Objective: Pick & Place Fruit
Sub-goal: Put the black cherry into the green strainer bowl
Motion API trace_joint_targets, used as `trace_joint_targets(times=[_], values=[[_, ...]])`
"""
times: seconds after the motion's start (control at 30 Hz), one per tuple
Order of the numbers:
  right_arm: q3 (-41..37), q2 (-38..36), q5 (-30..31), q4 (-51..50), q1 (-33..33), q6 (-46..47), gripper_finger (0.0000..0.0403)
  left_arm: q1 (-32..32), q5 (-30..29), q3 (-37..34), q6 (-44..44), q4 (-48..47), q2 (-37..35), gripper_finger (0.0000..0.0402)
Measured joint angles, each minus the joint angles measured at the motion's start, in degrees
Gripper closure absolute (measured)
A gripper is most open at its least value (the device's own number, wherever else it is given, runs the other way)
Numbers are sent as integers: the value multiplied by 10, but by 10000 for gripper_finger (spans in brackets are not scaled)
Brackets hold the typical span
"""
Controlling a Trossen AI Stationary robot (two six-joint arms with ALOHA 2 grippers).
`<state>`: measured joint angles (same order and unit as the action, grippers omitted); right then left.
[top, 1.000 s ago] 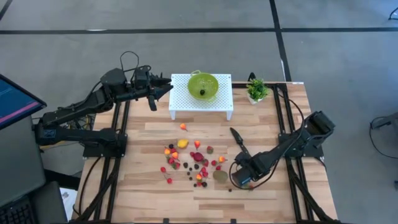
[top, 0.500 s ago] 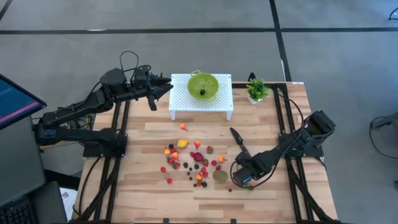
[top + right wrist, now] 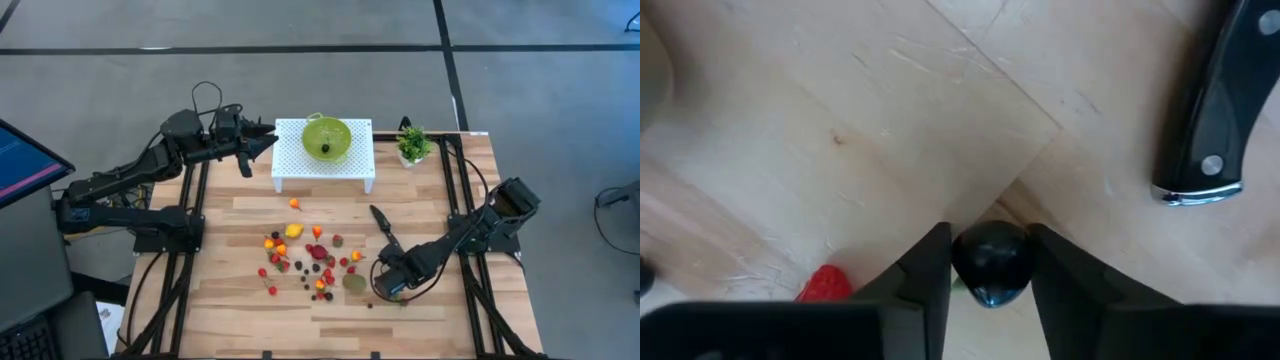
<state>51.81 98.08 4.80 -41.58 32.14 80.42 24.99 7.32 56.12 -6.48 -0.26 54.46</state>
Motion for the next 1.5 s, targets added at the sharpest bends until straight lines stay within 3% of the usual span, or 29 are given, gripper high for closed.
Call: trace_joint_targets(times=[0.17,0.37,0.63,1.13,1.5], values=[[0,1,0,1,0,-3,265,0,0,0,0,3,0,259],[9,2,-1,-6,-1,-25,301,0,0,0,0,4,0,259],[39,-1,19,-17,-22,-101,292,0,0,0,0,8,0,259],[113,-113,138,-50,-185,-400,289,0,0,0,0,13,0,259],[202,-153,147,127,-350,-666,290,0,0,0,0,16,0,259]])
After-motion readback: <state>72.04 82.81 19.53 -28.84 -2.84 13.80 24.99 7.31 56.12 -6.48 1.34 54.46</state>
